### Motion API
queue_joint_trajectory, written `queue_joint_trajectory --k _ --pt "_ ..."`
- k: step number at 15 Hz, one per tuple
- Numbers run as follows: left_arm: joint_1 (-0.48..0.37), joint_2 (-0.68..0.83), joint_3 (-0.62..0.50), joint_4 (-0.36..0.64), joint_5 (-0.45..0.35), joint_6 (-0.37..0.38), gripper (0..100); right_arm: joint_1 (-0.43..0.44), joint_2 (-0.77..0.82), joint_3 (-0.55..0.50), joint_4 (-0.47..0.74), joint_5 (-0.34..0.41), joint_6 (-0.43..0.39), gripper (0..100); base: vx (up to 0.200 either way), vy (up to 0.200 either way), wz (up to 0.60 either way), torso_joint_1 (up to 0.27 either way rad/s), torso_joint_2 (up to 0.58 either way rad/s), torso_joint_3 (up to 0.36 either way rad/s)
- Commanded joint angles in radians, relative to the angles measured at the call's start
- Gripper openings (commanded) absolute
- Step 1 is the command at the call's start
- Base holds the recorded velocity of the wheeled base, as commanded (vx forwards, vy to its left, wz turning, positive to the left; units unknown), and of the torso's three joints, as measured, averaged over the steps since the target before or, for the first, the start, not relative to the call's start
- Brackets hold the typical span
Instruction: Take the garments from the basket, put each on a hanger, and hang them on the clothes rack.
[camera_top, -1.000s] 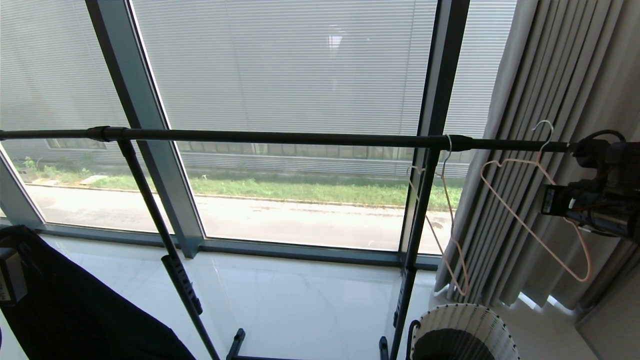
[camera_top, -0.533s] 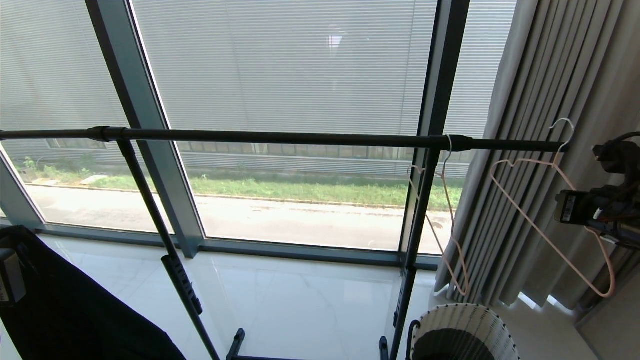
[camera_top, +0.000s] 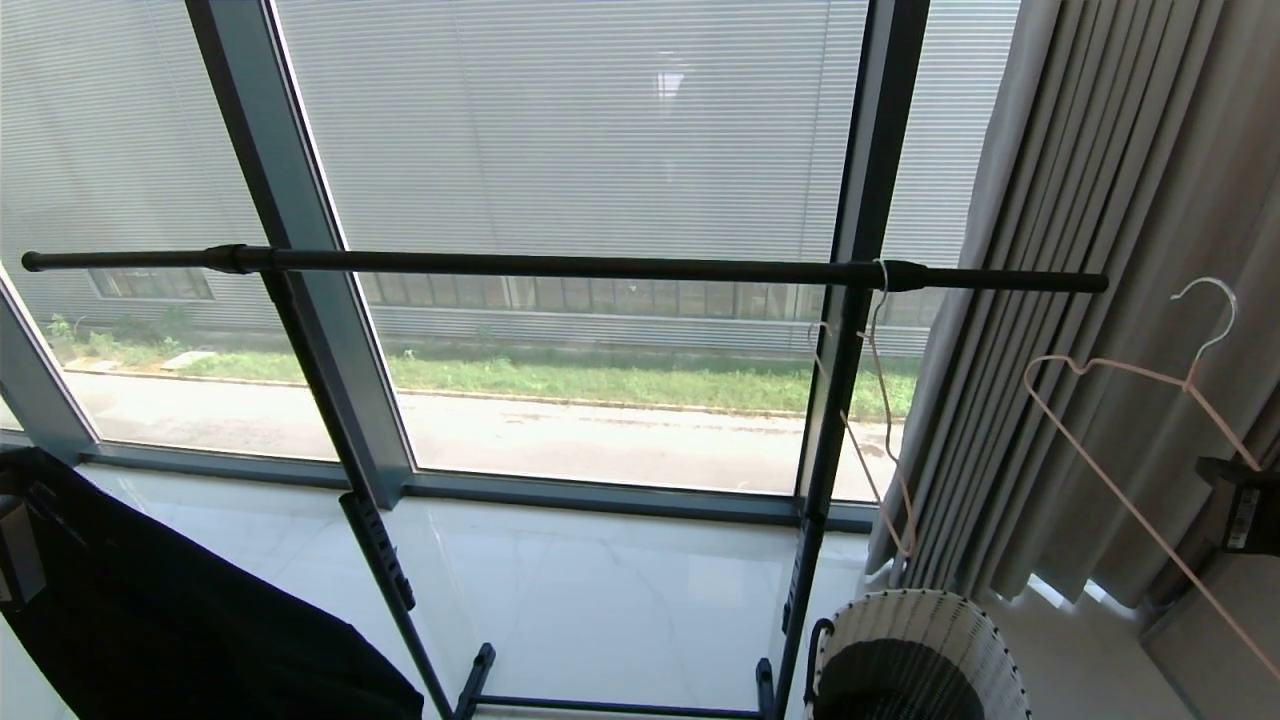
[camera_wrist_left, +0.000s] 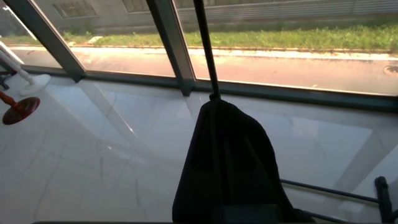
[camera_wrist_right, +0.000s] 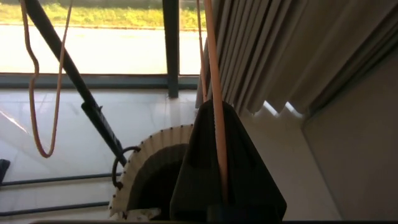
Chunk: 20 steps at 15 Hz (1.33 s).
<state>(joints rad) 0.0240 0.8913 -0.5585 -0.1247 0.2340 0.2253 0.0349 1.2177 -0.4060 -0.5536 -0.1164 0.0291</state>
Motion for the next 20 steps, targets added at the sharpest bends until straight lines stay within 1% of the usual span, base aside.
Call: queue_joint_trajectory --k 1,3,7,11,13,17,20 --pt "0.001 0.0 0.0 0.0 -0.001 0.0 0 0.0 -0.084 0.036 0.003 -0.006 -0.011 0 -0.2 0.0 0.0 -0.017 0.0 0.007" --pt "0.001 0.0 -0.001 0.0 -0.001 0.0 0 0.0 -0.089 0.033 0.004 -0.009 -0.012 0 -0.2 0.0 0.0 -0.005 0.0 0.002" --pt "0.001 0.0 0.0 0.0 -0.001 0.003 0 0.0 -0.089 0.03 0.004 -0.006 -0.075 0 -0.2 0.0 0.0 -0.001 0.0 0.001" --pt "-0.001 0.002 0.003 0.0 -0.001 0.003 0 0.0 -0.087 0.027 0.008 -0.006 -0.106 0 -0.2 0.0 0.0 0.002 0.0 0.001" --pt "-0.001 0.002 0.009 0.002 -0.001 0.003 0 0.0 -0.089 0.01 0.02 -0.005 -0.121 0 0.0 0.0 0.0 0.0 0.0 0.0" --pt "0.001 0.002 0.022 0.002 -0.001 0.003 0 0.002 -0.102 -0.076 0.109 0.0 -0.121 0 0.0 0.0 0.0 0.0 0.0 0.0" --pt "0.001 0.002 0.019 0.002 -0.001 0.005 0 0.01 -0.125 -0.106 0.139 0.0 -0.123 0 0.0 0.2 0.0 0.001 0.0 0.002"
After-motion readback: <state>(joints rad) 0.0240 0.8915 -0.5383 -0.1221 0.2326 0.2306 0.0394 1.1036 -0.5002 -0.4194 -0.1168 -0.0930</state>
